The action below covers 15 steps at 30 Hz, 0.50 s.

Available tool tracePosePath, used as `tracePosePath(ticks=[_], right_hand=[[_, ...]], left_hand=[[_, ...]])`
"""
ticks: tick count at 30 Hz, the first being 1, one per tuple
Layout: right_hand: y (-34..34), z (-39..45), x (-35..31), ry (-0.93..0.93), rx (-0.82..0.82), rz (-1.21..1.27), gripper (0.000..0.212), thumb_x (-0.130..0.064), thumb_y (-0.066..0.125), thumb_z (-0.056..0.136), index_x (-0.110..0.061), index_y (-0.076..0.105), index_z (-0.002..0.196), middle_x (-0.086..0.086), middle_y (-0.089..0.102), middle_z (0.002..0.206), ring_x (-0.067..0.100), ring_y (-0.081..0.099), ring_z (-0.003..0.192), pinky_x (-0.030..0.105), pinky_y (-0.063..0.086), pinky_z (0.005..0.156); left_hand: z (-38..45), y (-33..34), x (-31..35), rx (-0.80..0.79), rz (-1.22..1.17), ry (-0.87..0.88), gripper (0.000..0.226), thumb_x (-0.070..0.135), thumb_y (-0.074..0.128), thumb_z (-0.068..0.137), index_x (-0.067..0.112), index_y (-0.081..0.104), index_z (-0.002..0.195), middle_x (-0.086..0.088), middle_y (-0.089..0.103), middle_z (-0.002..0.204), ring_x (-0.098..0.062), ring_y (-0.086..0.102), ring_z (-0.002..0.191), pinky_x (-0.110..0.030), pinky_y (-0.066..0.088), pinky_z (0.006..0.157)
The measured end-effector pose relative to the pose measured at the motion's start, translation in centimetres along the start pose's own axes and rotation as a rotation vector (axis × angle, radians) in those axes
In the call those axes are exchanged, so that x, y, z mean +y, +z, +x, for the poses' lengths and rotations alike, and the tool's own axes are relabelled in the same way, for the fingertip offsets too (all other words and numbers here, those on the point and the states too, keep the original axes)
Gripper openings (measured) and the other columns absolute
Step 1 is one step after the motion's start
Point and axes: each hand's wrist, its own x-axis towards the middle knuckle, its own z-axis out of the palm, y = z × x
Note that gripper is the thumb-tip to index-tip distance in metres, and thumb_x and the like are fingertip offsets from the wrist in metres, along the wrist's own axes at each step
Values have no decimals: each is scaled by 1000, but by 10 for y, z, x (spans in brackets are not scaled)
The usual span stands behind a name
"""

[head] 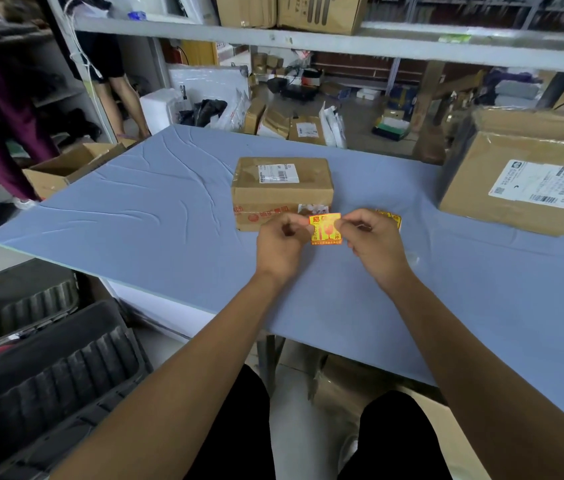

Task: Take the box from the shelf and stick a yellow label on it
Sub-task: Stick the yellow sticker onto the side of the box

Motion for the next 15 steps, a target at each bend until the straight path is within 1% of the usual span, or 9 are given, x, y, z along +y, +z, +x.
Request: tracePosePath(ticks=[2,3,5,7,10,12,15], right_hand=[[5,7,2,-38,19,-66,11,-15,69,85,-15,68,74,-19,57,45,-3,50,46,7,36,49],[8,11,3,-59,26,-105,10,-16,70,84,-15,70,74,-19,58,46,-4,51,47,7,35,50],[13,18,3,-101,36,-176,11,-19,71,84,-11,72,77,-15,60,53,-6,54,50,8,36,51],[16,24,1,-132,43,-242,14,-21,71,85,-8,73,80,-7,64,63,-3,56,53,9,37,53],[20,31,-3,-160,36,-321,18,-23,69,86,-6,72,79,-2,64,67,3,53,55,13,36,55],[22,34,-4,-168,43,-372,21,-25,67,88,-6,72,80,-1,64,67,6,52,57,16,36,54],[23,37,-2,-156,58,-428,25,-29,65,90,-7,70,80,0,64,69,13,55,63,20,36,55]], left_hand=[[8,-2,0,46,38,7,24,-4,63,84,17,66,74,7,64,70,-6,58,67,-20,49,69],[12,-3,0,68,66,14,22,-3,63,84,17,66,74,8,65,71,-8,60,69,-24,50,71],[20,-3,1,108,131,29,18,2,64,83,19,64,78,11,64,71,-11,61,72,-31,54,75],[25,-2,3,160,177,15,21,7,68,81,25,58,78,12,61,69,-16,62,74,-37,56,76],[32,-1,5,231,221,-7,26,11,71,79,28,51,76,11,59,66,-22,66,77,-40,57,74],[36,0,7,261,271,1,21,15,73,79,24,54,78,10,60,68,-24,68,81,-40,57,73],[38,4,9,295,320,3,18,20,75,78,22,56,78,4,66,75,-26,68,84,-38,57,72]])
